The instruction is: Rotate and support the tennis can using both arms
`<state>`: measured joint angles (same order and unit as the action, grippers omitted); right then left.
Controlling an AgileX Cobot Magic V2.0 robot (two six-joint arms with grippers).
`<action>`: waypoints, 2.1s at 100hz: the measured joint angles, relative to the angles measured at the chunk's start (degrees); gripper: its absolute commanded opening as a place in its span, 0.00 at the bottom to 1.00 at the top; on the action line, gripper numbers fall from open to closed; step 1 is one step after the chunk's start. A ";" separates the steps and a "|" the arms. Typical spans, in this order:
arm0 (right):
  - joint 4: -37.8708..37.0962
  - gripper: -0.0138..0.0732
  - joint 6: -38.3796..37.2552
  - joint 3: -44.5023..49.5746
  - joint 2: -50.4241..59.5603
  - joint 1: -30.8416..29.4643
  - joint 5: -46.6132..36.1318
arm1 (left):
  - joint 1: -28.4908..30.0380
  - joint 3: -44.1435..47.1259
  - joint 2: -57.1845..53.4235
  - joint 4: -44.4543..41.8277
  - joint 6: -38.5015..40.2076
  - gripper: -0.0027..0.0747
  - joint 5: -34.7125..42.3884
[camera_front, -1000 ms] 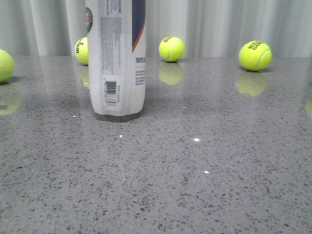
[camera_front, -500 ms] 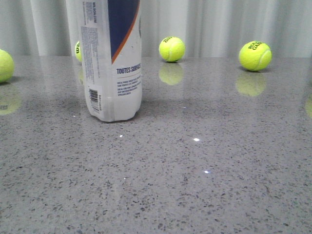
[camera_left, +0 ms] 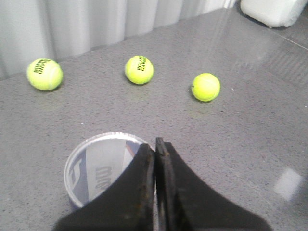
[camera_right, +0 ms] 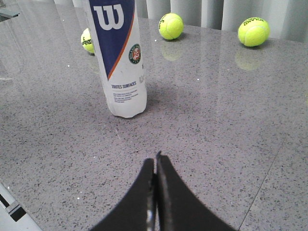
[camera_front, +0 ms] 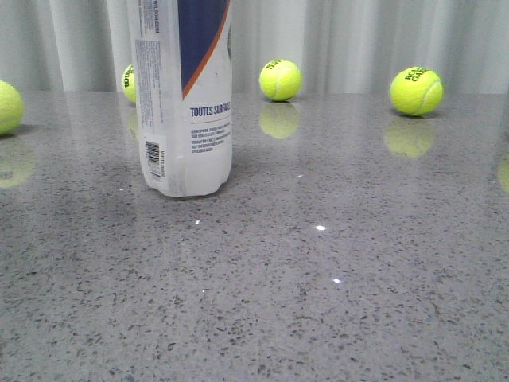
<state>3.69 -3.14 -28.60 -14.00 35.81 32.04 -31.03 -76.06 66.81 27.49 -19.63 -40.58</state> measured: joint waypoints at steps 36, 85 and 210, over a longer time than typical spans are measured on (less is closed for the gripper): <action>0.00 0.09 0.00 0.00 0.00 0.00 0.00 | 0.00 19.00 -16.87 0.00 -2.34 0.01 8.55; 0.00 0.09 0.00 0.00 0.00 0.00 0.00 | 0.00 37.35 -38.81 -3.92 -2.34 0.01 10.97; 0.00 0.09 0.00 0.00 0.00 0.00 0.00 | 17.72 67.42 -56.06 -25.87 20.73 0.01 30.91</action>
<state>3.69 -3.14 -28.60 -14.00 35.81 32.04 -13.31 -8.63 10.75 1.63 1.10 -9.67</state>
